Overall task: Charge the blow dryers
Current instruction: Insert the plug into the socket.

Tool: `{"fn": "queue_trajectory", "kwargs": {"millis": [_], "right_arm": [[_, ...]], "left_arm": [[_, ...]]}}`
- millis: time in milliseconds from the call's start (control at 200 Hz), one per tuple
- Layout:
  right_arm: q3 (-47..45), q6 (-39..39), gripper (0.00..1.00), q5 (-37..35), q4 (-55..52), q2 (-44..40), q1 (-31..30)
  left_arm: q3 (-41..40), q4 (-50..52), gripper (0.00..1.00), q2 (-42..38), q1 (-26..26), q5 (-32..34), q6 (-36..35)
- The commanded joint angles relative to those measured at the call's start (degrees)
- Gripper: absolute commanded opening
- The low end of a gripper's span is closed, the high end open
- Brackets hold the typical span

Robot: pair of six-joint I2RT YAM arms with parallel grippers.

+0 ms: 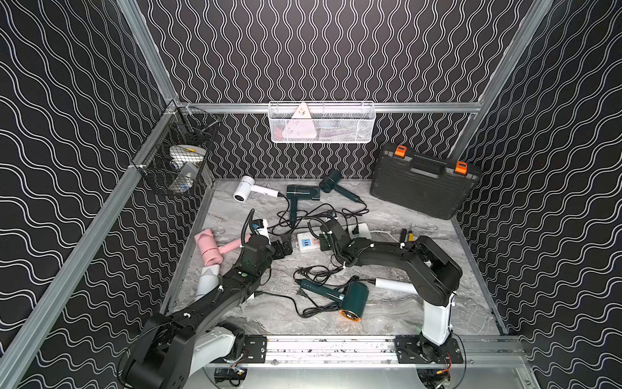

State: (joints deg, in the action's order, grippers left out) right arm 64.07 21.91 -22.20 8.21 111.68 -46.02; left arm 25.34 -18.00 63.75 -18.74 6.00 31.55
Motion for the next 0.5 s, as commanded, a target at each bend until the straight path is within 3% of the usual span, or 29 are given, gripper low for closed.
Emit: {"fn": "queue_trajectory", "kwargs": {"millis": [0,190,495], "right_arm": [[-0.91,3.02,0.0,3.0,-13.1,1.74,-0.05],[2.32,5.18,0.0,2.86,-14.77,2.47,0.14],[7.59,5.8,0.42,2.85,-19.25,-2.34,0.14]], "left_arm": [[-0.12,-0.29,0.99,-0.29,0.01,0.64,-0.35],[0.06,0.07,0.99,-0.51,0.06,0.7,-0.26],[0.15,0.69,0.99,-1.6,0.04,0.94,-0.52]]}}
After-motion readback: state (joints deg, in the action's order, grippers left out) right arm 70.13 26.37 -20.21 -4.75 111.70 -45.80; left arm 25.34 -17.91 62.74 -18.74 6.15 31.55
